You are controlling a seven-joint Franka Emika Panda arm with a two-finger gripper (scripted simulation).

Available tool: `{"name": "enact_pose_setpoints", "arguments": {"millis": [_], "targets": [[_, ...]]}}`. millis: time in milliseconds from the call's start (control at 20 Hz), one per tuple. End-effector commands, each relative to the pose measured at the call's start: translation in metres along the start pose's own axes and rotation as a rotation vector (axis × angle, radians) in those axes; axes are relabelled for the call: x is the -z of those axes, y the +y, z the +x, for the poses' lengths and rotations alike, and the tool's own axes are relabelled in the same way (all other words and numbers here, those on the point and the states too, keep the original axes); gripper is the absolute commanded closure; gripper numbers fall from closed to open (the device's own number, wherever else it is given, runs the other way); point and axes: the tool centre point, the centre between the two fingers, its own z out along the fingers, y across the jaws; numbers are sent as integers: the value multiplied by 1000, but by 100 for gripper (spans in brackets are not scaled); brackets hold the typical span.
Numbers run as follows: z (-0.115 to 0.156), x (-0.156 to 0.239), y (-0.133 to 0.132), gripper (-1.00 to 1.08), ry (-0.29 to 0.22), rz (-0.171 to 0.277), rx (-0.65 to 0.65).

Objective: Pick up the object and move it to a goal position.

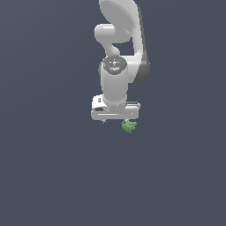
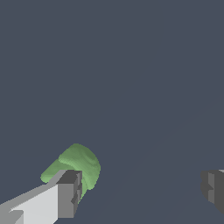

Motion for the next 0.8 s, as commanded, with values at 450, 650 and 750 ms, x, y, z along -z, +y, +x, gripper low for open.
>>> {"name": "enact_pose_setpoints", "arguments": {"millis": [450, 650, 750], "targets": [[-5, -9, -10, -92, 0, -5, 105], [-10, -17, -19, -92, 0, -9, 196], [-13, -22, -25, -92, 0, -12, 253]]}}
